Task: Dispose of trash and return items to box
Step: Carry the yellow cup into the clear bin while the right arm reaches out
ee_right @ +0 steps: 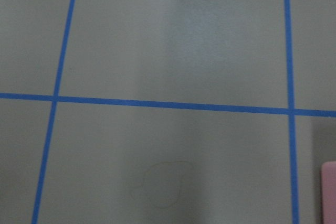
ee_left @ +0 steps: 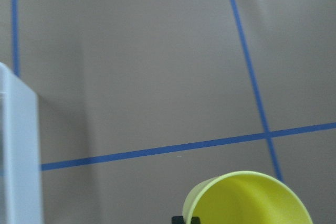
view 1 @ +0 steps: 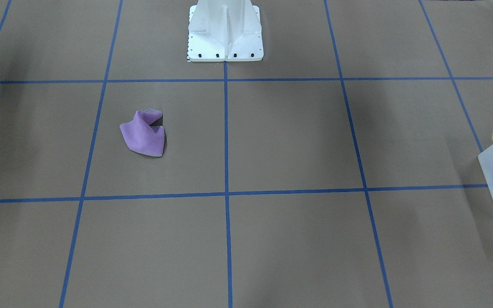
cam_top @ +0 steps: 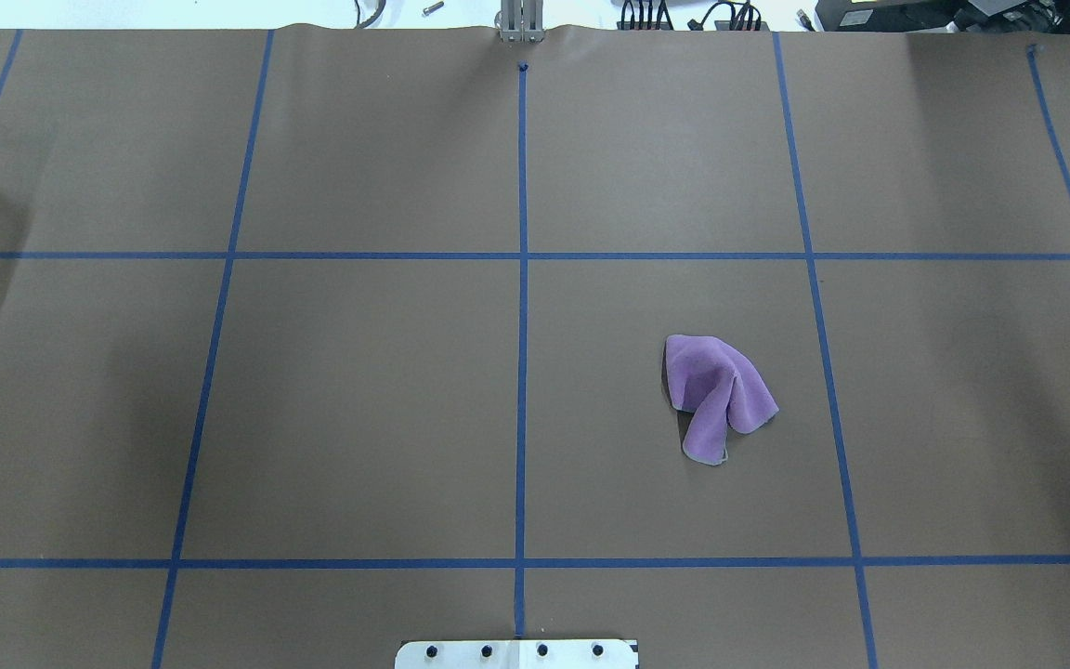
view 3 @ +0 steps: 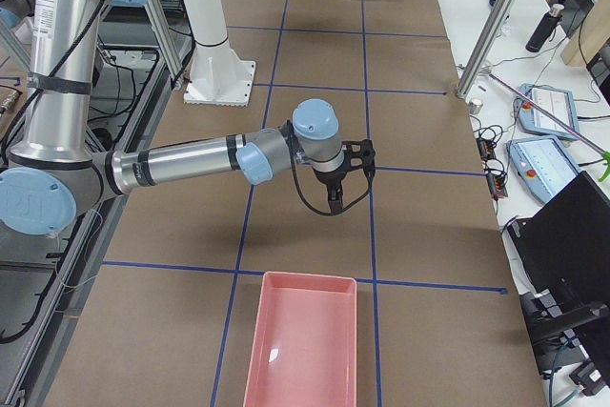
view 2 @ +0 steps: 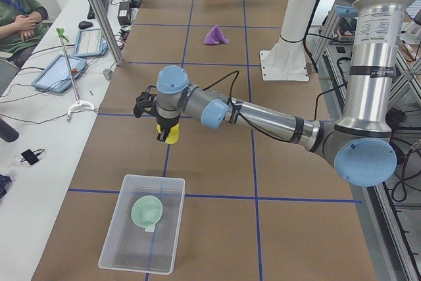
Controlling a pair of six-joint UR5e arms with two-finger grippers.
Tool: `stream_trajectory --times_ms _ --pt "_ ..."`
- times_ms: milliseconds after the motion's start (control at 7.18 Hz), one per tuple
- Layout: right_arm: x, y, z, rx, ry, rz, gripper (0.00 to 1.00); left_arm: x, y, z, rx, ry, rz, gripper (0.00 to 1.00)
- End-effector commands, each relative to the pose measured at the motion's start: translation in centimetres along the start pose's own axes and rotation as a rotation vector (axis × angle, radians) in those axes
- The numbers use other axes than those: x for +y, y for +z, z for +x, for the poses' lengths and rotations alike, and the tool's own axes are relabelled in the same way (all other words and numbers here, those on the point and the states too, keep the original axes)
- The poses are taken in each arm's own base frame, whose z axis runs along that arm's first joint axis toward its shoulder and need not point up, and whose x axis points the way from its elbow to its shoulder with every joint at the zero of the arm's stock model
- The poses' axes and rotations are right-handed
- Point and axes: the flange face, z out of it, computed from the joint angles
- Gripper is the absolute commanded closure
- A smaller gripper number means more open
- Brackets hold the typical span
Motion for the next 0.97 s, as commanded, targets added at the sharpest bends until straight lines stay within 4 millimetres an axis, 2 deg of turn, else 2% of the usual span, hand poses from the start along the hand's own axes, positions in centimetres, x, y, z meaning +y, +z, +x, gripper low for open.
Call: stream_trajectory --times_ms 0,139,278,418,557,696,835 --pt "-1.3 3.8 -11.0 -0.007 0.080 0.002 0.00 -2.5 -0.4 -13.9 -0.036 0.077 -0.046 1.00" --pt "-1.2 5.4 -15.5 -0.014 0.121 0.008 0.00 -2.4 2.1 -16.9 -0.038 0.073 -0.062 1.00" --pt "-0.4 7.1 -19.3 -0.002 0.135 0.029 0.00 -1.2 5.3 -20.4 -0.111 0.081 -0.049 1.00" --pt "0.3 8.1 -21.4 -0.003 0.138 0.030 0.00 -1.1 7.7 -20.9 -0.171 0.058 -0.021 1.00" --pt "1.4 10.0 -22.7 0.038 0.112 0.040 0.00 -0.6 12.3 -18.6 -0.166 0.068 -0.046 1.00" --pt "3.0 12.2 -23.9 0.079 0.096 0.047 0.00 0.1 14.2 -18.8 -0.187 0.062 -0.041 1.00" --pt "3.6 12.9 -24.6 0.095 0.098 0.045 0.00 -0.1 16.0 -17.1 -0.176 0.054 -0.041 1.00"
